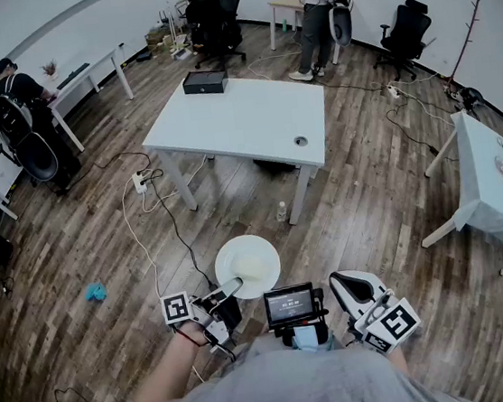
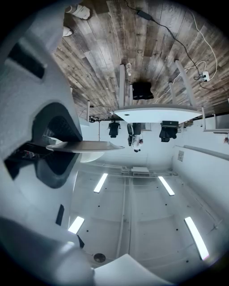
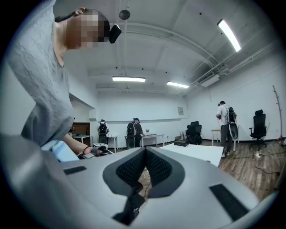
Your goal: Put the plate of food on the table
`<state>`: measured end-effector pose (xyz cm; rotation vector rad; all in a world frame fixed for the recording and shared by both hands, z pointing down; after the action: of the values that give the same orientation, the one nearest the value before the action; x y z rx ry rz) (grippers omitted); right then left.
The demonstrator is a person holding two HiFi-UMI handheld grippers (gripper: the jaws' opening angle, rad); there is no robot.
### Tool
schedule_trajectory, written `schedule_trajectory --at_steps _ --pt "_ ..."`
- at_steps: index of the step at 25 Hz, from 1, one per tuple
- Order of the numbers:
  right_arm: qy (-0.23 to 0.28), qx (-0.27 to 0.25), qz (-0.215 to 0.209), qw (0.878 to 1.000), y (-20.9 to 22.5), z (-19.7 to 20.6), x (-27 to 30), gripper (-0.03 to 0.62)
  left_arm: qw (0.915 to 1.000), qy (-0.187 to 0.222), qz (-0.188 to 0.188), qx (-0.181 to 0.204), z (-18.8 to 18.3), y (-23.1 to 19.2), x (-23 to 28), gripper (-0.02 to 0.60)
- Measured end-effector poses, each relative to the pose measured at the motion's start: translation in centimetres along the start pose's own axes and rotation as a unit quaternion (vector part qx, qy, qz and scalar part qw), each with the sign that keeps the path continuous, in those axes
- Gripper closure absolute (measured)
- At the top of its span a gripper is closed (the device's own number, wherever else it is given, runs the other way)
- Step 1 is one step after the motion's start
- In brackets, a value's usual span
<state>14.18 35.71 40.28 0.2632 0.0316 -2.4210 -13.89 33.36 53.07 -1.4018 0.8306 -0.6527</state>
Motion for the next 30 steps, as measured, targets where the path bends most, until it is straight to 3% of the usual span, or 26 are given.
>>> schedule_trajectory --at_steps 30 --pt "0.027 0.012 -0.015 0.999 -0.5 0.3 2.6 0.560 1.0000 -0.003 0.001 0.000 -2.3 -0.4 0.0 0.546"
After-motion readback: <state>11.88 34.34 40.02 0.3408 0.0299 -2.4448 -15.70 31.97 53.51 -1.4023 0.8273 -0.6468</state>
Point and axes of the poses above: the fingertips, and each gripper's own axes: x forward along the fingers, y to its right, z out of its underside, the point moved 6 cm from there along -x, backward along the fingers, and after that the axes turned 15 degrees about y, right-handed, at the moved point
